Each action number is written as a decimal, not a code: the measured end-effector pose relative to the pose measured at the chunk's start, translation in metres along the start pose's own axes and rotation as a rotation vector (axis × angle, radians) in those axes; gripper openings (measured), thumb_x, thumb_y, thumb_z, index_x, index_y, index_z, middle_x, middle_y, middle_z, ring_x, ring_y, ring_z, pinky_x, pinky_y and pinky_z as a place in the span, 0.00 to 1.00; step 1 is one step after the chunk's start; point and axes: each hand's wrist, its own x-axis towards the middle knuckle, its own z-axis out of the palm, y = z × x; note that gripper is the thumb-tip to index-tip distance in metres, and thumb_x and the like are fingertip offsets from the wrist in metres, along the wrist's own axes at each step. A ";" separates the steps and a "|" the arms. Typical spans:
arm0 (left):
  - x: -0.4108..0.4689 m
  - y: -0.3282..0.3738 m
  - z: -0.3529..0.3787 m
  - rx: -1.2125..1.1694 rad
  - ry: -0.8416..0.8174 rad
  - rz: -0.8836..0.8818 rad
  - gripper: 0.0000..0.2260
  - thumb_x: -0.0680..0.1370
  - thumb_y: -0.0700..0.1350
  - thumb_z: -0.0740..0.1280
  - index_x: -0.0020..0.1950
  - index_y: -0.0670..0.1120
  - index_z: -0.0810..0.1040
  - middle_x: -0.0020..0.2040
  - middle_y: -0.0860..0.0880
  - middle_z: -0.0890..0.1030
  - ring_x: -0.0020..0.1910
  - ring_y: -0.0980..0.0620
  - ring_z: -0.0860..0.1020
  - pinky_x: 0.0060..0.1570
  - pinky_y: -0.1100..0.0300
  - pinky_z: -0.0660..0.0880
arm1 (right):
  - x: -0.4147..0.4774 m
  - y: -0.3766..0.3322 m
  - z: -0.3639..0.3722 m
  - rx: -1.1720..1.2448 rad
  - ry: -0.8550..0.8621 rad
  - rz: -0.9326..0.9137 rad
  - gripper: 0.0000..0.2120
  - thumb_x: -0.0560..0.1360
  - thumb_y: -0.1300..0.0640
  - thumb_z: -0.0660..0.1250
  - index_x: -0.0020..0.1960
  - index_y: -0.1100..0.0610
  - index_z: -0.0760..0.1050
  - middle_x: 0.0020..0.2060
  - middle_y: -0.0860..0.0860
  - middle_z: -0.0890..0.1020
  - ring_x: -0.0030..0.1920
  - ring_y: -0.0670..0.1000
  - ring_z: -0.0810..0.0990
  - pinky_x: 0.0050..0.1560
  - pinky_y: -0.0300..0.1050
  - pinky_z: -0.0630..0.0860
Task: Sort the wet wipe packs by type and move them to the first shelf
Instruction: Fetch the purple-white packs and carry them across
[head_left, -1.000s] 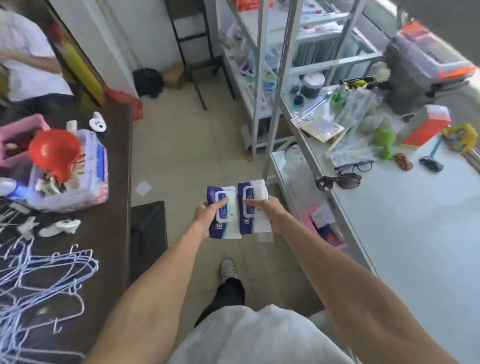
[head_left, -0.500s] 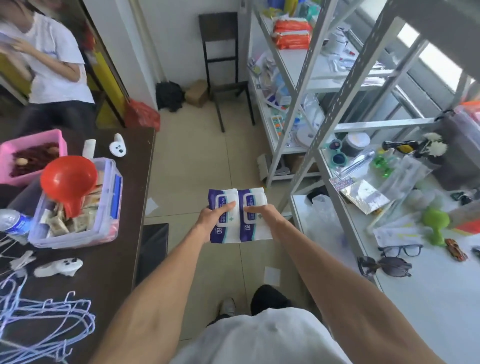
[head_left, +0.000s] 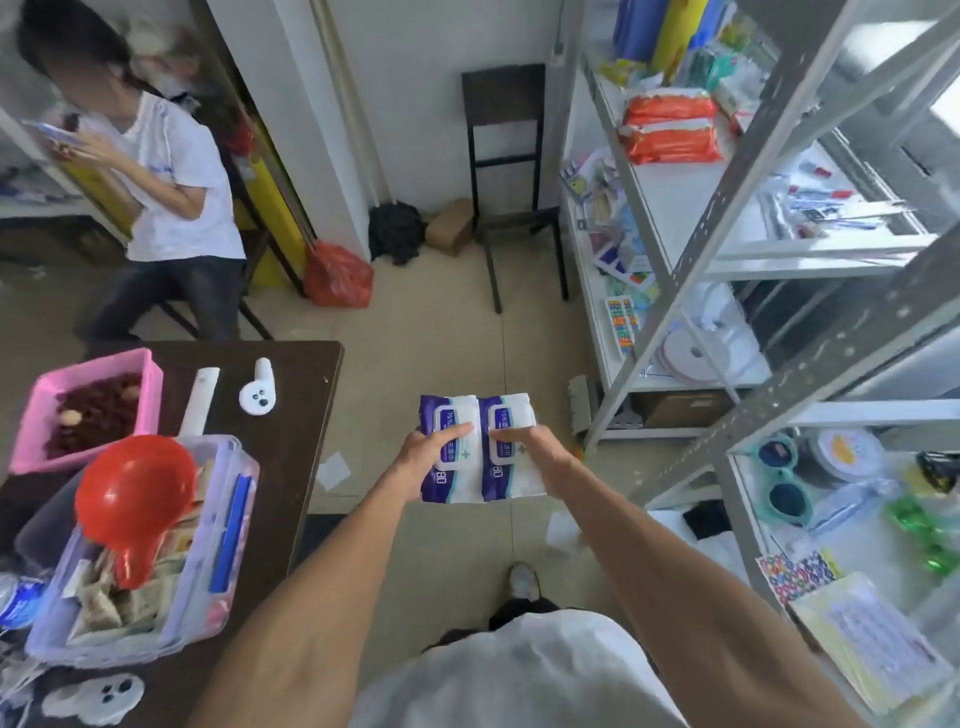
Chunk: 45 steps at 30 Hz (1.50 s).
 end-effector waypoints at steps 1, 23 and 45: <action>0.012 0.014 -0.001 0.001 0.015 0.004 0.20 0.68 0.53 0.80 0.55 0.44 0.84 0.49 0.41 0.88 0.50 0.38 0.87 0.54 0.39 0.83 | 0.012 -0.016 -0.001 0.000 -0.012 0.000 0.17 0.69 0.58 0.78 0.57 0.60 0.83 0.52 0.62 0.87 0.54 0.66 0.86 0.55 0.67 0.83; 0.344 0.303 -0.025 -0.030 -0.098 0.016 0.19 0.74 0.47 0.73 0.61 0.39 0.82 0.53 0.36 0.87 0.45 0.39 0.86 0.46 0.47 0.84 | 0.295 -0.310 0.014 0.120 0.248 -0.016 0.14 0.77 0.56 0.70 0.58 0.63 0.81 0.56 0.65 0.85 0.48 0.61 0.84 0.59 0.64 0.82; 0.508 0.522 0.318 0.502 -0.714 0.176 0.19 0.73 0.51 0.74 0.61 0.44 0.81 0.55 0.40 0.87 0.51 0.41 0.86 0.52 0.47 0.84 | 0.377 -0.421 -0.242 0.713 0.976 -0.263 0.34 0.66 0.37 0.73 0.61 0.61 0.78 0.54 0.64 0.85 0.48 0.63 0.87 0.48 0.66 0.85</action>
